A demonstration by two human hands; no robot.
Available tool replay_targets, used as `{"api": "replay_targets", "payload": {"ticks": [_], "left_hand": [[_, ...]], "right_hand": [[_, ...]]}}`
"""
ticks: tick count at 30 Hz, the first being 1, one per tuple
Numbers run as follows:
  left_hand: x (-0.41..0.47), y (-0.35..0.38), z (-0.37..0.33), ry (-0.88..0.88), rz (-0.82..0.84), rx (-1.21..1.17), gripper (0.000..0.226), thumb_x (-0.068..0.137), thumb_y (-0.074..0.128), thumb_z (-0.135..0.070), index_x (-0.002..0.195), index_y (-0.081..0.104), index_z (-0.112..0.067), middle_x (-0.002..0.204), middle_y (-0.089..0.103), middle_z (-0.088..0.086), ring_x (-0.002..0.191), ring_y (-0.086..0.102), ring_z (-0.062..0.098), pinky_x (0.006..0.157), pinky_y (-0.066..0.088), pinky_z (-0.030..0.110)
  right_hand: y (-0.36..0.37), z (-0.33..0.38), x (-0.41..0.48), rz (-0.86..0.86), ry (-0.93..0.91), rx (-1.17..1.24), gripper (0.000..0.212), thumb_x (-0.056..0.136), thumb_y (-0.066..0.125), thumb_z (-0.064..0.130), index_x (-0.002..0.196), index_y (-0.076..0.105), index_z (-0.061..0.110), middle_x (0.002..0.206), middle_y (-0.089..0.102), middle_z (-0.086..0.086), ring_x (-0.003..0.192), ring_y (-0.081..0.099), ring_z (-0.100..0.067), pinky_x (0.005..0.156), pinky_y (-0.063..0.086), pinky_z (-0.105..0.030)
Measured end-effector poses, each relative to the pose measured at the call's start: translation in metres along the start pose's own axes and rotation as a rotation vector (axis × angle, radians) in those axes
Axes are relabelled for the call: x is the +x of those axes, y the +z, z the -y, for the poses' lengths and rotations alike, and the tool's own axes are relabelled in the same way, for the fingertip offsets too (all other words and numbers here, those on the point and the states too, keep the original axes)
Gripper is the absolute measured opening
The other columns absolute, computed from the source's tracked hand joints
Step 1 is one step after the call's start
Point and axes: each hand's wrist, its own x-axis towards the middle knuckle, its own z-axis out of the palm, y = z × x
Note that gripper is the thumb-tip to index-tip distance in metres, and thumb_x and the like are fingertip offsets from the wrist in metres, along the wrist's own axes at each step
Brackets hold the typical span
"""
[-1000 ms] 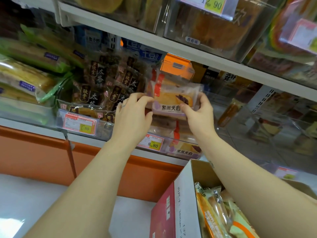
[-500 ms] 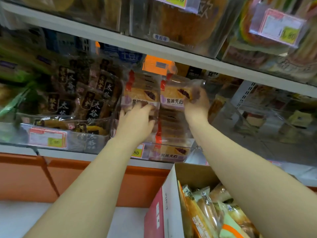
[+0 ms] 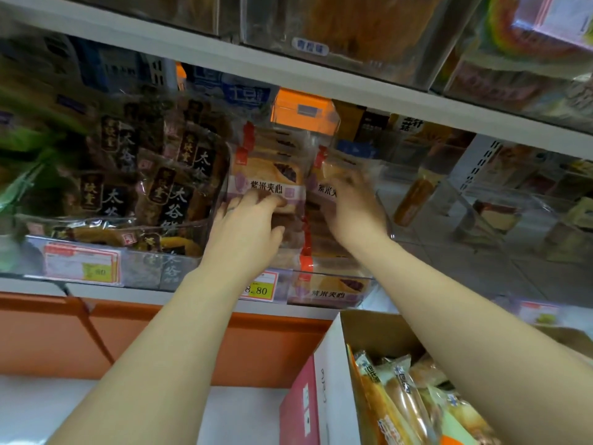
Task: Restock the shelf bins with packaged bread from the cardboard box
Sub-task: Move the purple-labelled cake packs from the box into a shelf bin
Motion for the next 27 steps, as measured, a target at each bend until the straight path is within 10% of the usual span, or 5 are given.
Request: {"api": "replay_targets", "payload": {"ticks": [3,10,17,22,27], "left_hand": [[-0.002,0.002,-0.002,0.003,0.003,-0.024,0.042,0.091,0.056,-0.03,0.132,0.05,-0.029,0.132,0.049,0.003,0.126,0.042,0.027,0.109,0.032,0.045],[-0.001,0.004,-0.002,0.013,0.002,-0.047,0.04,0.091,0.057,-0.029,0.13,0.051,-0.03,0.133,0.05,0.0,0.126,0.043,0.025,0.108,0.033,0.047],[-0.005,0.003,-0.009,0.053,0.035,-0.053,0.04,0.091,0.056,-0.03,0.13,0.051,-0.029,0.13,0.051,0.0,0.122,0.046,0.025,0.106,0.033,0.044],[-0.023,0.002,-0.037,0.159,0.029,-0.069,0.041,0.093,0.054,-0.03,0.133,0.05,-0.029,0.134,0.048,-0.004,0.125,0.044,0.021,0.111,0.028,0.044],[-0.053,0.008,-0.085,0.275,0.065,-0.15,0.038,0.093,0.054,-0.027,0.131,0.054,-0.027,0.133,0.05,-0.005,0.121,0.049,0.019,0.107,0.033,0.041]], "right_hand": [[0.013,0.002,0.006,0.338,0.072,0.002,0.066,0.091,0.052,0.009,0.147,0.026,0.032,0.153,0.018,-0.009,0.119,0.049,-0.03,0.088,0.051,-0.037],[0.017,-0.006,0.03,0.274,0.079,0.174,0.077,0.09,0.049,0.0,0.151,0.011,0.026,0.153,0.025,-0.012,0.126,0.045,-0.028,0.094,0.046,-0.036],[-0.004,-0.004,0.021,0.378,0.025,0.171,0.062,0.095,0.041,0.001,0.149,0.023,0.024,0.143,0.041,-0.008,0.101,0.052,-0.019,0.071,0.041,-0.022],[-0.041,-0.016,-0.03,0.268,-0.158,0.152,0.047,0.096,0.043,0.008,0.141,0.043,0.02,0.143,0.046,-0.005,0.128,0.045,-0.021,0.102,0.036,-0.026],[-0.084,-0.055,-0.1,0.164,-0.237,0.051,0.036,0.094,0.05,0.017,0.128,0.055,0.025,0.127,0.057,0.005,0.117,0.051,-0.016,0.095,0.046,-0.037]]}}
